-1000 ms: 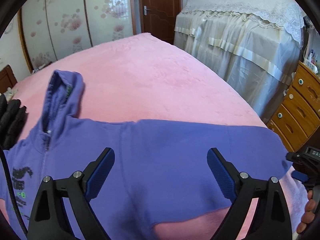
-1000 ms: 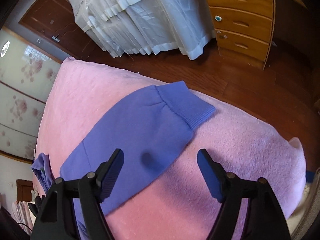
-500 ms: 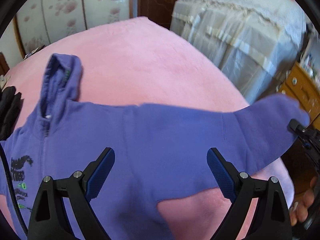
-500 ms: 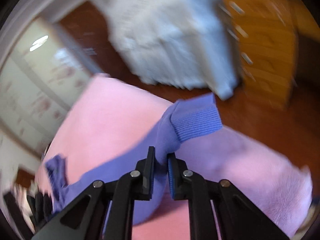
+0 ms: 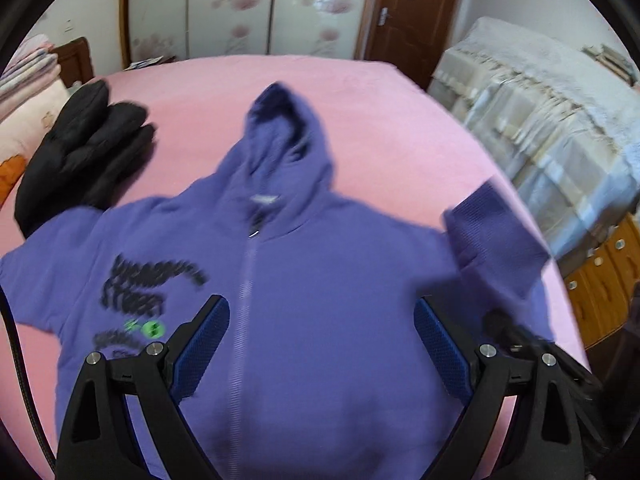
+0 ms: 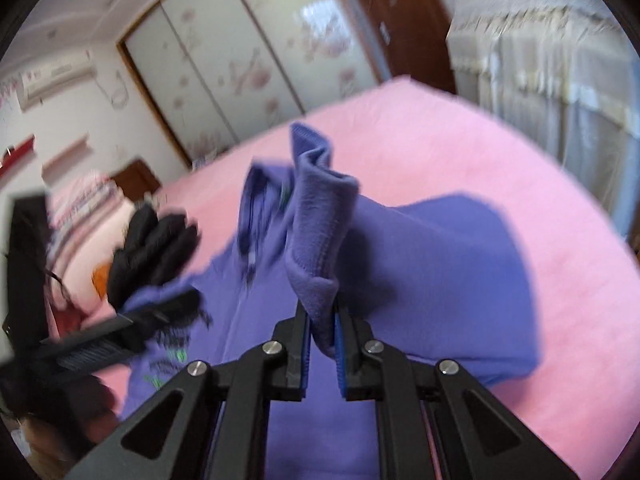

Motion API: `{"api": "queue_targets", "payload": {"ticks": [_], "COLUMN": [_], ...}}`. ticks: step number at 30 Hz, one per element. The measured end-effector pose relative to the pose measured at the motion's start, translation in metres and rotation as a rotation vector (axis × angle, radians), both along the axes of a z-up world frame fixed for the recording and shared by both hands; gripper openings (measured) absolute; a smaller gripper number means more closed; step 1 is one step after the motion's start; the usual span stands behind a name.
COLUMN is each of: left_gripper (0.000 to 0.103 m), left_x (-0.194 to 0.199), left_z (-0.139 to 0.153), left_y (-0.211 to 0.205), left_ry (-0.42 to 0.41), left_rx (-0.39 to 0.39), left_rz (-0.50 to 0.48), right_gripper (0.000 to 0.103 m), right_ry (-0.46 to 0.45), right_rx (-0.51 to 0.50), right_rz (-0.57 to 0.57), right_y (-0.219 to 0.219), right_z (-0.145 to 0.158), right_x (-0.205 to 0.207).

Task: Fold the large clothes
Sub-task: 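Fold the gripped sleeve across the hoodie front with the right tool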

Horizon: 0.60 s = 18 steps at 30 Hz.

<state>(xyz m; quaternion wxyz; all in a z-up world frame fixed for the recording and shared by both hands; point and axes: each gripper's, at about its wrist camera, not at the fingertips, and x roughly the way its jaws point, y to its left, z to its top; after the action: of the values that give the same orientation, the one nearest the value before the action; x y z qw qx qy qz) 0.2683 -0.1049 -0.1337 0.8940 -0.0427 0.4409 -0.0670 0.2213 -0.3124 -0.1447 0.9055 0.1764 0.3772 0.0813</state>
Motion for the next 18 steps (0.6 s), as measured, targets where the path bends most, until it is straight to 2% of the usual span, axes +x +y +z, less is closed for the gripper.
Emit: {"api": "queue_targets", "payload": {"ticks": [5,7,9,11,13,15,18], "left_gripper": [0.093,0.093,0.093,0.093,0.093,0.093,0.093], "left_x": [-0.007,-0.009,-0.012,-0.012,-0.011,-0.011,-0.01], "left_z": [-0.041,-0.052,-0.06,-0.066,-0.069,-0.069,-0.07], "left_y": [0.012,0.011,0.006,0.003,0.001,-0.003,-0.007], "left_ry": [0.087,0.109,0.127,0.141,0.149,0.15,0.144], "left_rx": [-0.046,-0.065,-0.086,-0.121,-0.166,-0.217,-0.272], "left_rz": [-0.041,-0.056,-0.082,-0.105,-0.121,-0.142,-0.163], "right_gripper": [0.014,0.014,0.015,0.021,0.038,0.047,0.047], "right_ry": [0.19,0.197,0.177,0.171,0.152,0.116,0.076], "right_rx": [-0.075,-0.099,-0.124,-0.149,-0.154,-0.171,-0.179], "right_rz": [0.002,0.002,0.009,0.017,0.023,0.017,0.002], "right_y": [0.019,0.021,0.022,0.021,0.021,0.022,0.028], "right_z": [-0.067,-0.076,-0.072,-0.065,-0.056,-0.048,-0.04], "right_x": [0.016,0.009,0.003,-0.003,-0.017,-0.026,-0.038]}}
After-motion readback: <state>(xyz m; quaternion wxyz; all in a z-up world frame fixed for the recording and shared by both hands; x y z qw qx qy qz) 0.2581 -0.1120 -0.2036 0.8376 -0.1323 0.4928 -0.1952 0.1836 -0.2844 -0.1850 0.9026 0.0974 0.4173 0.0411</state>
